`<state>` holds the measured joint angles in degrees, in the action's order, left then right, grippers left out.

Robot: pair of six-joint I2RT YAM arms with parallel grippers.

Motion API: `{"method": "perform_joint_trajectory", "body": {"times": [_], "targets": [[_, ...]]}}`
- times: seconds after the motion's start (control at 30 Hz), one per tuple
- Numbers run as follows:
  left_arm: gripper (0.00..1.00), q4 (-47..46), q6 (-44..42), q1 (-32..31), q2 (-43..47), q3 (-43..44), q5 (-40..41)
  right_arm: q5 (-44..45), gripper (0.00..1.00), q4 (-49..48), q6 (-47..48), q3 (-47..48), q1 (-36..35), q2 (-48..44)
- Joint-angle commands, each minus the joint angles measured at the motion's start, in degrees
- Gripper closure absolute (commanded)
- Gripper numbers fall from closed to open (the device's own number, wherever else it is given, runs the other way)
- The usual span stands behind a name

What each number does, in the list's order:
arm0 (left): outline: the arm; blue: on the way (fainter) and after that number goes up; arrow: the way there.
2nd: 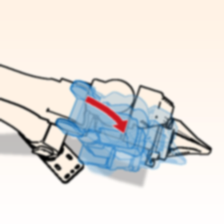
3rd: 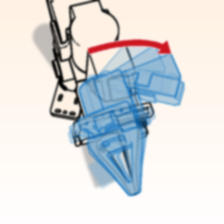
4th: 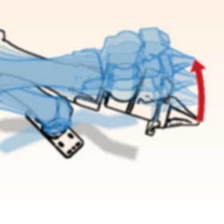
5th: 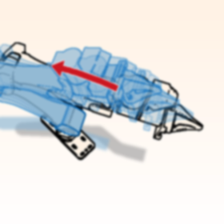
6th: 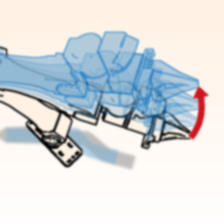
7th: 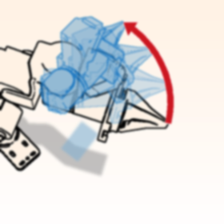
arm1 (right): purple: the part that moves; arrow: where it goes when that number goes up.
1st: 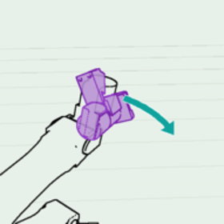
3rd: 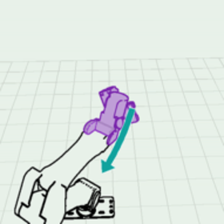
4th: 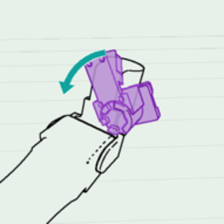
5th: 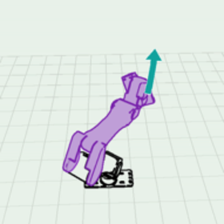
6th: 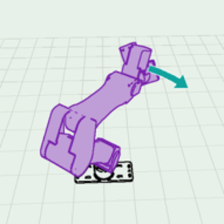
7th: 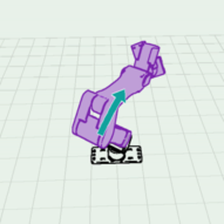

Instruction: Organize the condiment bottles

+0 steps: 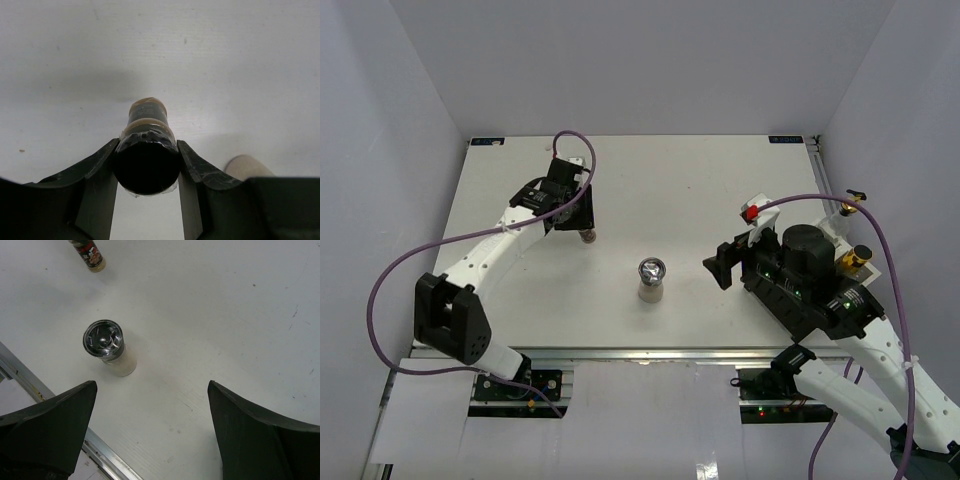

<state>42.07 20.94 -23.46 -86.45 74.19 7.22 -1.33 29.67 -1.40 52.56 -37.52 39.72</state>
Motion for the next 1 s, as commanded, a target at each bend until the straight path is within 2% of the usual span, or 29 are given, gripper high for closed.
{"method": "perform_joint_trajectory", "body": {"times": [0.0,0.13,0.27,0.97], "targets": [[1.0,1.6,4.9,-4.9,7.7,-4.5,3.3,-0.7,0.02,-1.0,-1.8,-1.2,-0.1,-0.9],[1.0,1.6,7.8,-8.3,12.1,-9.3,6.5,-2.3,0.01,-1.5,-2.8,-1.5,-0.1,-0.7],[1.0,2.5,9.8,-10.7,12.4,-11.7,8.6,-2.4,0.01,-1.4,-3.3,-1.4,-0.2,-0.7],[1.0,-2.9,13.6,-13.9,11.7,-18.3,8.7,-2.6,0.01,-1.6,-4.6,-2.6,-0.1,-1.3]]}}
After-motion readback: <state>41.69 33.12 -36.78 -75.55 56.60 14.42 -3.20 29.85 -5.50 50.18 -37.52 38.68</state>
